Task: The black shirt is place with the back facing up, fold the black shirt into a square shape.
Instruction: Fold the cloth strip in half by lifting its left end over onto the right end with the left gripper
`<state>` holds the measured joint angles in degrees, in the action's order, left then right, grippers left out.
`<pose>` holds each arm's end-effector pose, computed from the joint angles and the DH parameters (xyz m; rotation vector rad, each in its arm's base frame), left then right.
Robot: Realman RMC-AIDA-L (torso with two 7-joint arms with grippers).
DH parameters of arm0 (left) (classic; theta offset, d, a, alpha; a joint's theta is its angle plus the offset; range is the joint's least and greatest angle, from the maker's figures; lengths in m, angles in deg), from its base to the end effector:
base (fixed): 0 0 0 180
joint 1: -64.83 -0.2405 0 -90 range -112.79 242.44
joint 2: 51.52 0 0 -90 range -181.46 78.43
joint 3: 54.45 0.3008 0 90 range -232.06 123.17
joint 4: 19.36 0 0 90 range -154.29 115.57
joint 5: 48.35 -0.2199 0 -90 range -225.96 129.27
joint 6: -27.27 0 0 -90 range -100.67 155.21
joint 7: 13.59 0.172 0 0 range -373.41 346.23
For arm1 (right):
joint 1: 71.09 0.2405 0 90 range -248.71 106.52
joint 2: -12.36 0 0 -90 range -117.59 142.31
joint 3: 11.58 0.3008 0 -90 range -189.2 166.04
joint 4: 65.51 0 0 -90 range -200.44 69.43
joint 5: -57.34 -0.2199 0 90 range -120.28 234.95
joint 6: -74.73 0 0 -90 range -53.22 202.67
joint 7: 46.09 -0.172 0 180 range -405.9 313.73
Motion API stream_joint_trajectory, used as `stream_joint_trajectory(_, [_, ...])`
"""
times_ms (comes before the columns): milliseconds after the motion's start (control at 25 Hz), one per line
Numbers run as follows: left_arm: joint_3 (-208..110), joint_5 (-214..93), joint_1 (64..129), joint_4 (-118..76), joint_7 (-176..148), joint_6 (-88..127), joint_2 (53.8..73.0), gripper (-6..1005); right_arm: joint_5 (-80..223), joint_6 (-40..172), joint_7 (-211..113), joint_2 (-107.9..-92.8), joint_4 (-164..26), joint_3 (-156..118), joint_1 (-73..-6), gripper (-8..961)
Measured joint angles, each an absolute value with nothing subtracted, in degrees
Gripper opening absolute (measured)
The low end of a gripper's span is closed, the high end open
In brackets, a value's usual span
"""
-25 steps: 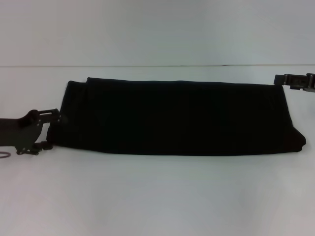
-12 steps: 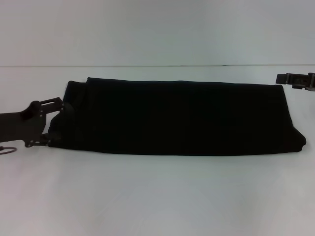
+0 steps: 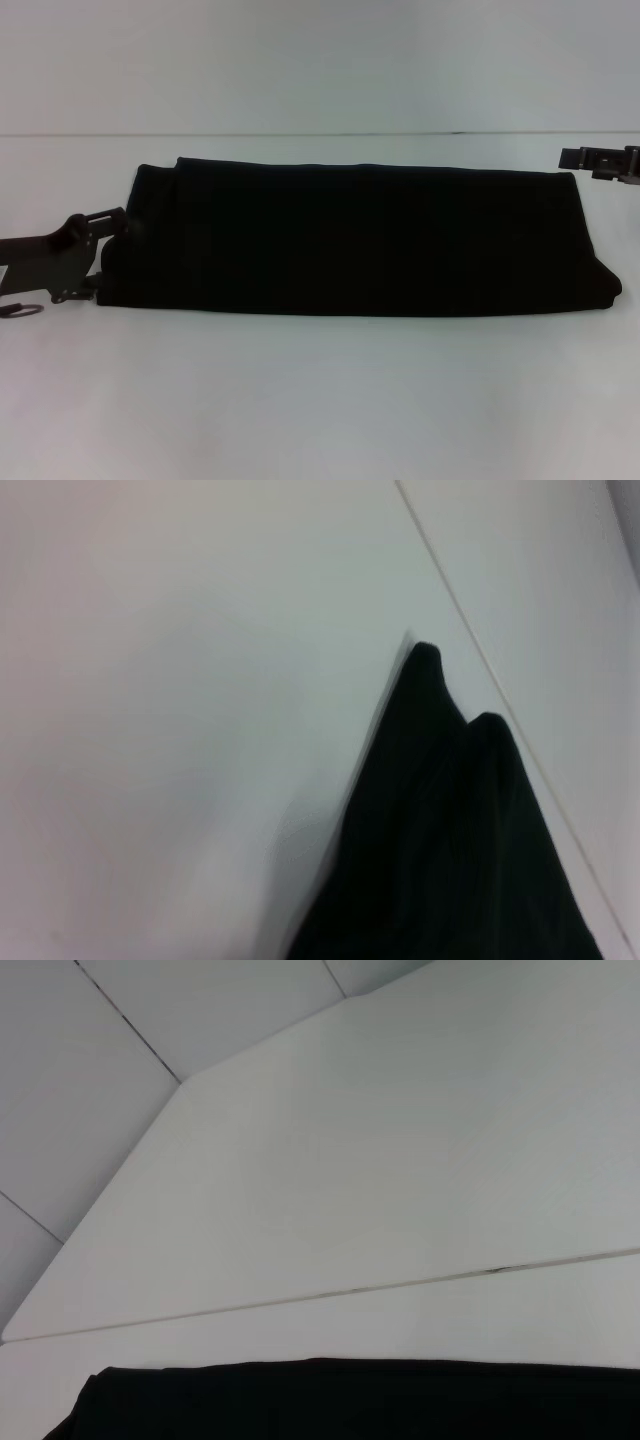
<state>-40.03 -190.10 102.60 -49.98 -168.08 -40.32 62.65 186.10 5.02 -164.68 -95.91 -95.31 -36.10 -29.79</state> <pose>-0.3797 0.4268 0.0019 -1.4606 -2.2163 -0.7048 0.3326 0.4728 0.0491 -2.1064 1.4234 0.5968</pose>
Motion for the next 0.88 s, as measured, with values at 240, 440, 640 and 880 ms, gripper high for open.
stream_joint_trajectory(240, [-40.34, -190.33, 102.12, -52.22, -167.37, -43.76, 62.65, 909, 186.10, 5.04, -164.91, -95.92, -95.55, -36.10, -29.81, 791])
stream_joint_trajectory(440, [-40.76, -189.71, 101.69, -57.02, -167.22, -51.88, 62.07, 909, 186.10, 4.85, -165.19, -95.92, -95.68, -36.13, -29.76, 791])
stream_joint_trajectory(640, [-40.31, -191.60, 101.13, -56.46, -170.19, -55.22, 61.66, 909, 186.10, 4.84, -165.39, -95.92, -95.74, -36.50, -29.89, 790])
stream_joint_trajectory(880, [-40.01, -195.40, 101.03, -53.65, -173.48, -54.42, 61.82, 909, 186.11, 5.00, -165.46, -95.87, -95.74, -36.43, -30.04, 791])
